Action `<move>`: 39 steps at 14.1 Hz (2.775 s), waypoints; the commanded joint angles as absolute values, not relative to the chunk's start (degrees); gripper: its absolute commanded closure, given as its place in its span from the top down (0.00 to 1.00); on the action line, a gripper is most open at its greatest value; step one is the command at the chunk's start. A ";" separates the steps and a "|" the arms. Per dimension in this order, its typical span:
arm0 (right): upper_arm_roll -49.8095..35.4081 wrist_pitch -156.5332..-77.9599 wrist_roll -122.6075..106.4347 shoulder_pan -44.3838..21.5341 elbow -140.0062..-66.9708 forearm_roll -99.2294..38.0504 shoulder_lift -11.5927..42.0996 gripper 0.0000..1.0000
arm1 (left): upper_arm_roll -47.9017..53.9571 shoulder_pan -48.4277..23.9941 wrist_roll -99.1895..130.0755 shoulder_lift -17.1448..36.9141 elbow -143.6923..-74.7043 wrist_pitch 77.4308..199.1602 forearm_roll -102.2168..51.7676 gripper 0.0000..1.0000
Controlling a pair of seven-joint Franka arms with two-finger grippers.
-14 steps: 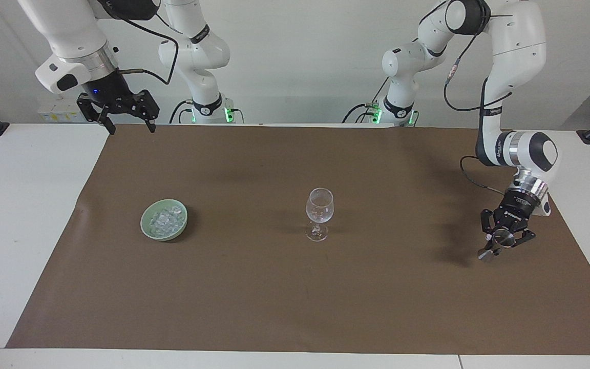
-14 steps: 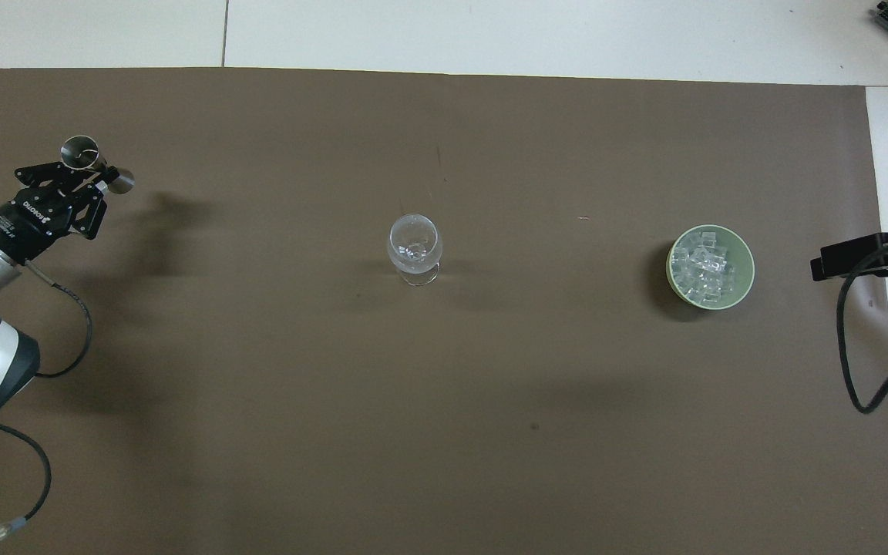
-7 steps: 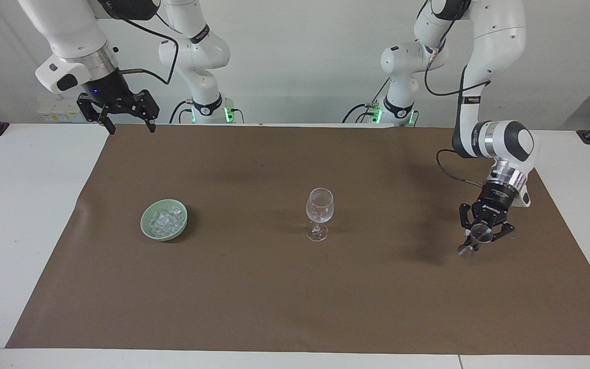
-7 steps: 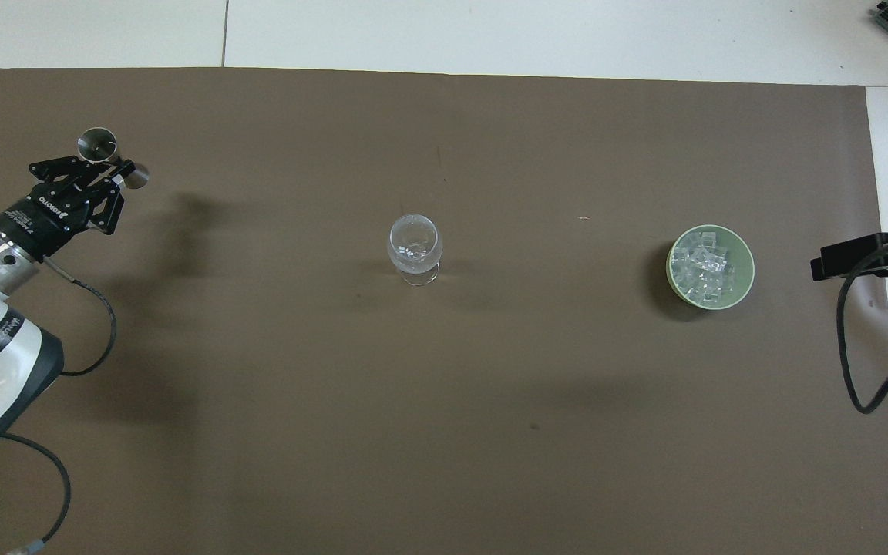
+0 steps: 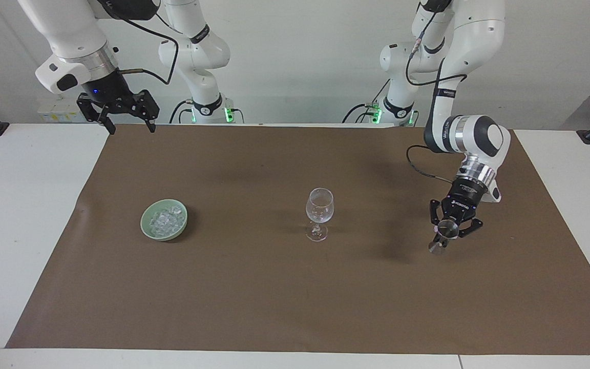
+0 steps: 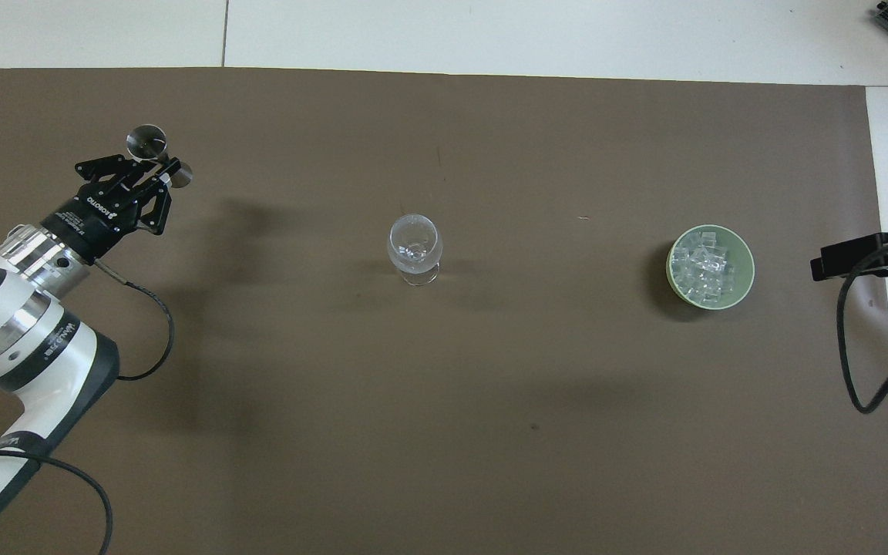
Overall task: Pour wine and add ice with both arms
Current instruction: 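Carry the metal cup with the left gripper toward the clear glass, then bring the metal cup to the rim of the clear glass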
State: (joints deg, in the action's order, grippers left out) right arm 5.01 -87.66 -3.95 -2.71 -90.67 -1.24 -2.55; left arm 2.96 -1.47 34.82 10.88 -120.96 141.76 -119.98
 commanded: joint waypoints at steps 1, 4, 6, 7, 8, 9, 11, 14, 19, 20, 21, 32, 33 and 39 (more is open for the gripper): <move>4.92 -87.45 -5.19 -2.37 -91.85 -1.41 -3.69 1.00 | 2.11 -5.87 33.22 8.70 -121.91 145.71 -124.00 0.00; 4.92 -87.45 -5.19 -2.37 -91.85 -1.41 -3.69 1.00 | 2.20 -8.61 32.52 8.44 -121.38 147.03 -124.98 0.00; 4.92 -87.45 -5.19 -2.37 -91.85 -1.41 -3.69 1.00 | 2.20 -11.15 32.08 8.26 -120.94 149.23 -125.94 0.00; 4.92 -87.45 -5.19 -2.37 -91.85 -1.41 -3.69 1.00 | 2.20 -12.21 32.08 8.09 -120.42 150.11 -126.21 0.00; 4.92 -87.45 -5.19 -2.37 -91.85 -1.41 -3.69 1.00 | 2.20 -13.26 32.08 8.00 -120.15 151.34 -126.38 0.00; 4.92 -87.45 -5.19 -2.37 -91.93 -1.41 -3.69 1.00 | 2.20 -14.66 32.08 8.00 -119.54 152.91 -126.65 0.00; 4.92 -87.45 -5.19 -2.37 -91.85 -1.41 -3.69 1.00 | 2.28 -16.25 32.08 7.82 -118.83 155.03 -126.74 0.00; 4.92 -87.45 -5.19 -2.37 -91.85 -1.41 -3.69 1.00 | 2.29 -18.62 32.08 7.82 -117.69 157.32 -126.74 0.00; 4.92 -87.45 -5.19 -2.37 -91.85 -1.41 -3.69 1.00 | 2.37 -20.65 32.08 7.74 -117.16 158.38 -126.74 0.00; 4.92 -87.45 -5.19 -2.37 -91.85 -1.41 -3.69 1.00 | 2.37 -21.00 31.99 7.65 -117.16 158.38 -126.65 0.00; 4.92 -87.45 -5.19 -2.37 -91.85 -1.41 -3.69 1.00 | 2.37 -21.35 31.64 7.65 -117.16 158.38 -126.65 0.00; 4.92 -87.45 -5.19 -2.37 -91.85 -1.41 -3.69 1.00 | 2.81 -23.82 22.59 7.03 -117.16 159.70 -126.47 0.00; 4.92 -87.45 -5.19 -2.37 -91.93 -1.41 -3.69 1.00 | 2.81 -23.82 22.41 7.03 -117.16 159.70 -126.47 0.00; 4.92 -87.45 -5.27 -2.37 -91.85 -1.41 -3.69 1.00 | 3.08 -25.31 20.04 6.77 -117.16 161.54 -126.47 0.00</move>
